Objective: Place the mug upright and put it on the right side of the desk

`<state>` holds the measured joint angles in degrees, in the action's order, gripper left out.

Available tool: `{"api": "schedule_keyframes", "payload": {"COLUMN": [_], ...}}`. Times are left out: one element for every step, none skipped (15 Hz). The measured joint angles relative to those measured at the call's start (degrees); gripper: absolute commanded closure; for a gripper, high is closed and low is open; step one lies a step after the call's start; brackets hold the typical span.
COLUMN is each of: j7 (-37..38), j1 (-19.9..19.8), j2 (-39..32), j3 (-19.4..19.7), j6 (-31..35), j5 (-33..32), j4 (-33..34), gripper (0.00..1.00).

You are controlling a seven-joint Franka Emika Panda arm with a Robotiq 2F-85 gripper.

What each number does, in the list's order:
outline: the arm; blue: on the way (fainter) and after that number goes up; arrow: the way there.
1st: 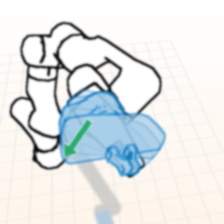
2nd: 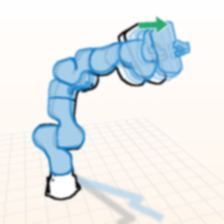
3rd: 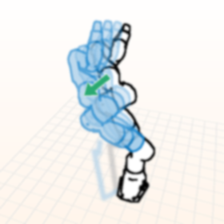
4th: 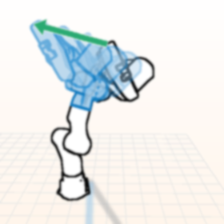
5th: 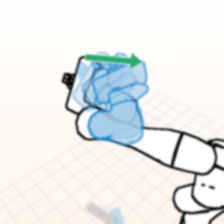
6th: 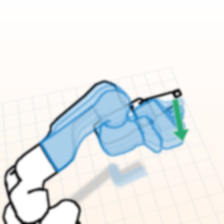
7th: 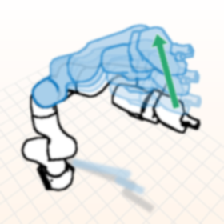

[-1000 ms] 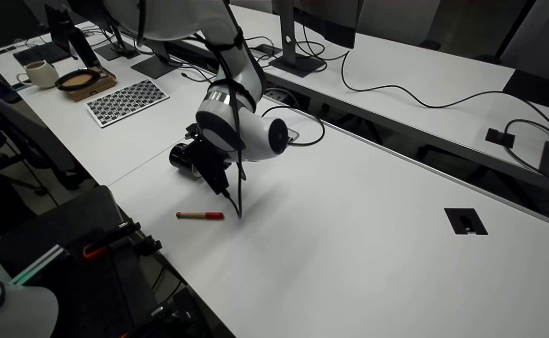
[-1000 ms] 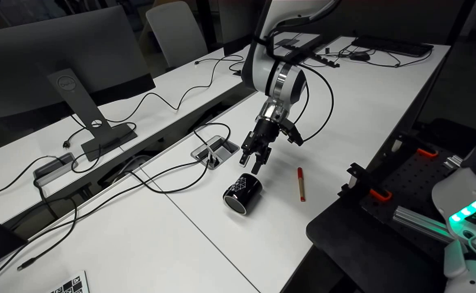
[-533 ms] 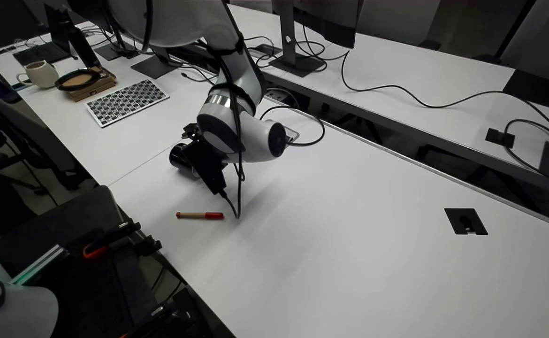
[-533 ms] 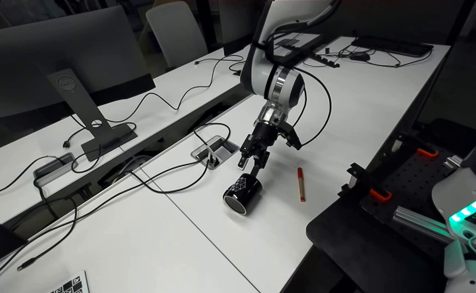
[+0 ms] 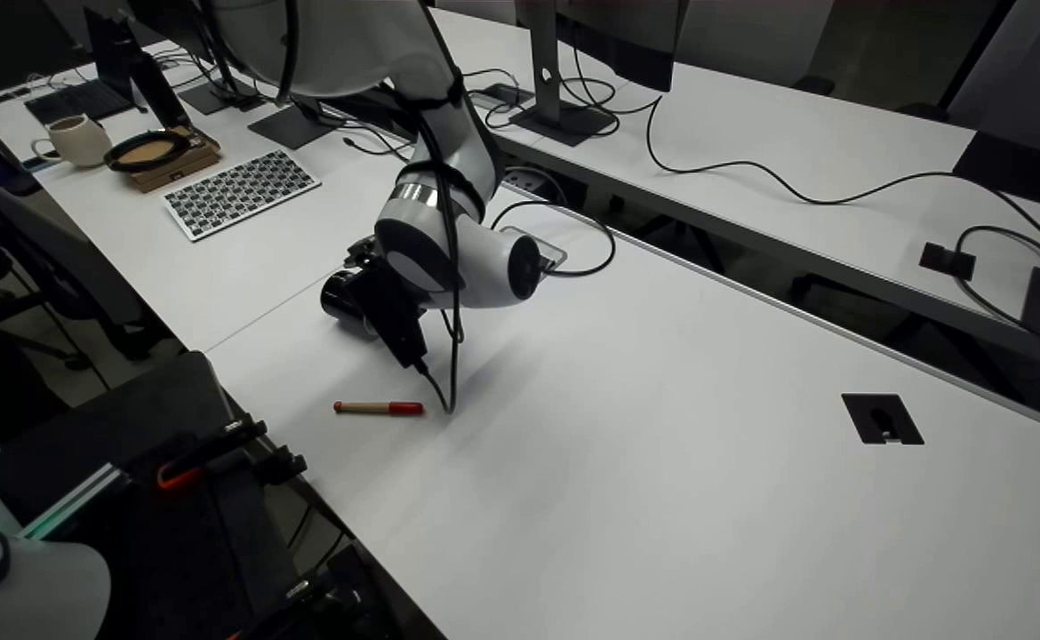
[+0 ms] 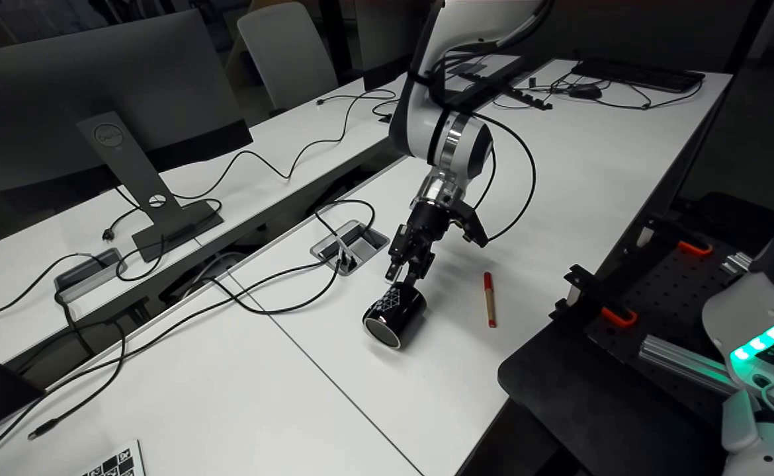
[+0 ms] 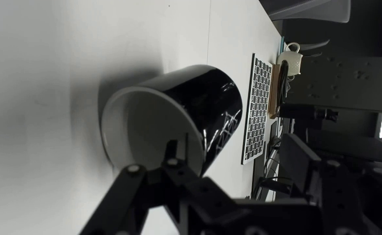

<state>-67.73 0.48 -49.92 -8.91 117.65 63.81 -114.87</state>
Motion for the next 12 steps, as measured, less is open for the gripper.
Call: {"api": "schedule_keyframes", "payload": {"j7": [0.0,0.0,0.0,0.0,0.0,0.0,0.0,0.0,0.0,0.0,0.0,0.0], "j1": [0.0,0.0,0.0,0.0,0.0,0.0,0.0,0.0,-0.1,-0.1,-0.1,-0.1], "j2": [-0.1,-0.1,-0.1,-0.2,-0.3,-0.4,-0.4,-0.5,-0.5,-0.5,-0.5,-0.6], "j3": [0.0,0.0,0.0,0.0,0.0,0.0,0.0,0.0,-0.1,-0.1,-0.1,-0.1], "j6": [0.0,0.0,0.0,0.0,0.0,0.0,0.0,-0.1,-1.1,-1.6,-2.1,-2.3], "j5": [0.0,0.0,0.0,0.0,0.0,0.0,0.0,0.0,0.2,0.3,0.3,0.4], "j4": [0.1,0.2,0.2,0.3,0.3,0.3,0.3,0.4,0.5,0.6,0.8,0.9], "gripper": [0.64,0.73,0.8,0.88,0.95,1.0,1.0,0.99,0.98,0.98,0.98,0.98]}}
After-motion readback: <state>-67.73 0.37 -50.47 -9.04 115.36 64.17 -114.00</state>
